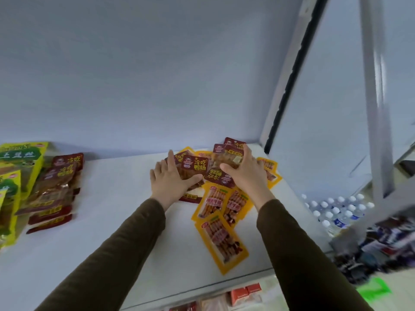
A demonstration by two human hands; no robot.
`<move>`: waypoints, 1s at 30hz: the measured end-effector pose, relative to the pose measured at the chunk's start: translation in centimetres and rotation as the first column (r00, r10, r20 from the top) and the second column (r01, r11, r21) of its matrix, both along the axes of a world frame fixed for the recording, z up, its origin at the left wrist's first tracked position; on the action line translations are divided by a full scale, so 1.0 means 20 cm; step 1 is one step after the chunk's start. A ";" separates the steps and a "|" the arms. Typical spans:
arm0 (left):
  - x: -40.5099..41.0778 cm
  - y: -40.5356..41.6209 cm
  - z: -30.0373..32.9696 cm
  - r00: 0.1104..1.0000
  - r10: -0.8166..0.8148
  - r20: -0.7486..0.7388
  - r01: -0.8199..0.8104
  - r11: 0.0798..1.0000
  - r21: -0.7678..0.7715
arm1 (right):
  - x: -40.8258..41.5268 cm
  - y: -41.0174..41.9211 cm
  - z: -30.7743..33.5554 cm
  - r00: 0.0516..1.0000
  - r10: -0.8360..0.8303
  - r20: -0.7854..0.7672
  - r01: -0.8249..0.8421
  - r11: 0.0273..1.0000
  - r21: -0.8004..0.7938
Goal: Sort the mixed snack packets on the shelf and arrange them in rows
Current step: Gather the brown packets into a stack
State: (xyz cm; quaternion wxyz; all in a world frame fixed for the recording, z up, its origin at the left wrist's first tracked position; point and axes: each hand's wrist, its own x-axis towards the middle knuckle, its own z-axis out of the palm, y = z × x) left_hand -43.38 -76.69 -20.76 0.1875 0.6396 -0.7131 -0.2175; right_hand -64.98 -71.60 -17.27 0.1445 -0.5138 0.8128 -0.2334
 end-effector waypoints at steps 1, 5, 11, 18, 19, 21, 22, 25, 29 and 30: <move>-0.03 -0.02 0.00 0.999 0.007 -0.035 -0.007 1.000 -0.006 | 0.00 -0.03 -0.01 1.000 -0.004 0.016 0.003 1.000 0.024; -0.12 -0.07 0.02 0.974 0.032 -0.223 -0.036 0.999 -0.013 | -0.01 -0.12 -0.03 0.999 -0.046 0.018 0.047 0.998 -0.047; -0.15 -0.16 0.11 0.885 0.125 -0.448 -0.065 0.987 0.149 | -0.02 -0.15 -0.07 0.966 -0.016 0.258 0.057 0.987 -0.153; -0.11 -0.21 0.12 0.790 0.165 -0.591 0.050 0.943 0.330 | -0.07 -0.21 -0.08 0.806 -0.044 0.590 0.151 0.980 -0.133; -0.11 -0.21 0.12 0.786 0.167 -0.596 0.052 0.941 0.334 | -0.07 -0.21 -0.07 0.742 -0.057 0.668 0.173 0.979 -0.108; -0.10 -0.21 0.10 0.773 0.169 -0.612 0.061 0.940 0.336 | -0.09 -0.23 -0.05 0.619 -0.073 0.782 0.189 0.980 -0.058; -0.10 -0.21 0.09 0.773 0.163 -0.613 0.067 0.940 0.333 | -0.09 -0.24 -0.04 0.600 -0.065 0.798 0.166 0.985 -0.044; -0.09 -0.22 0.07 0.771 0.123 -0.625 0.100 0.946 0.310 | -0.11 -0.28 -0.04 0.595 -0.020 0.803 0.098 0.994 -0.048; -0.10 -0.22 0.06 0.770 0.091 -0.631 0.082 0.967 0.240 | -0.12 -0.33 -0.06 0.657 -0.004 0.754 0.088 0.994 -0.072; -0.11 -0.21 0.05 0.780 0.079 -0.621 0.078 0.972 0.221 | -0.12 -0.35 -0.06 0.708 -0.002 0.706 0.080 0.994 -0.078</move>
